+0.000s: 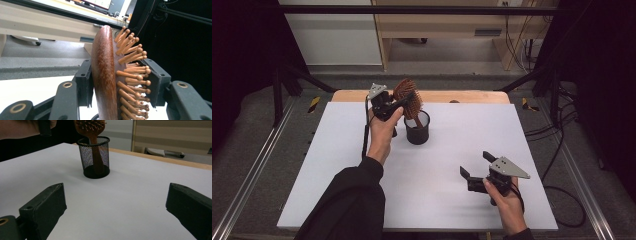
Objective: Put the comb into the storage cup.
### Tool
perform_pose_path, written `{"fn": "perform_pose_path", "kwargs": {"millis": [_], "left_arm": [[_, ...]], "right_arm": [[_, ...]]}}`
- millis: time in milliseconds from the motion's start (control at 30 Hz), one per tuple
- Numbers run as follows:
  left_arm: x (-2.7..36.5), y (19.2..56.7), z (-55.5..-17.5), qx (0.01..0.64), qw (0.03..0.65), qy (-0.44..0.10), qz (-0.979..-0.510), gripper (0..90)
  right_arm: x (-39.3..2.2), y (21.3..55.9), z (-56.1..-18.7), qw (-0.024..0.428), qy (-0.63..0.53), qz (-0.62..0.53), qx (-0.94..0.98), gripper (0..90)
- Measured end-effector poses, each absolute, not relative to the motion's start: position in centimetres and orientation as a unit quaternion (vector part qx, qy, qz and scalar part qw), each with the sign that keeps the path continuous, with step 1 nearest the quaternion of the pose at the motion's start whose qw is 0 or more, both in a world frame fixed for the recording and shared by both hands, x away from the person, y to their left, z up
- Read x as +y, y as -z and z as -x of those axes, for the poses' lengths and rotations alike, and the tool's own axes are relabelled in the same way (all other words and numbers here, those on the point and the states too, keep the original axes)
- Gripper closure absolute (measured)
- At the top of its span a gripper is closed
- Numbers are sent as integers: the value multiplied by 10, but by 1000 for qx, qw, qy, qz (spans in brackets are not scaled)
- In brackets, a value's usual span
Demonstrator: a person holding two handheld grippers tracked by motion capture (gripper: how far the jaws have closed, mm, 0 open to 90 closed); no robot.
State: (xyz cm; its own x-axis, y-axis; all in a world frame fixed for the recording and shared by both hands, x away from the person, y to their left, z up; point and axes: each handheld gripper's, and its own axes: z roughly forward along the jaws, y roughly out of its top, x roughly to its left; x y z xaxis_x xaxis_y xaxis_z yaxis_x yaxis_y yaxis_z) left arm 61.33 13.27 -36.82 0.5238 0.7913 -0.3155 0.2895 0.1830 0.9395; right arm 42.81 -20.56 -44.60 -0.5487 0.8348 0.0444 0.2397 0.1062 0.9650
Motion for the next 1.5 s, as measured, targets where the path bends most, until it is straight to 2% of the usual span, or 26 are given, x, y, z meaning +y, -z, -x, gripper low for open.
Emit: {"fn": "perform_pose_path", "kwargs": {"millis": [1500], "left_arm": [[152, 377, -618, 449, 608, -214, -619, 411]], "right_arm": [[-205, 446, -427, 268, -551, -391, 687, 31]]}}
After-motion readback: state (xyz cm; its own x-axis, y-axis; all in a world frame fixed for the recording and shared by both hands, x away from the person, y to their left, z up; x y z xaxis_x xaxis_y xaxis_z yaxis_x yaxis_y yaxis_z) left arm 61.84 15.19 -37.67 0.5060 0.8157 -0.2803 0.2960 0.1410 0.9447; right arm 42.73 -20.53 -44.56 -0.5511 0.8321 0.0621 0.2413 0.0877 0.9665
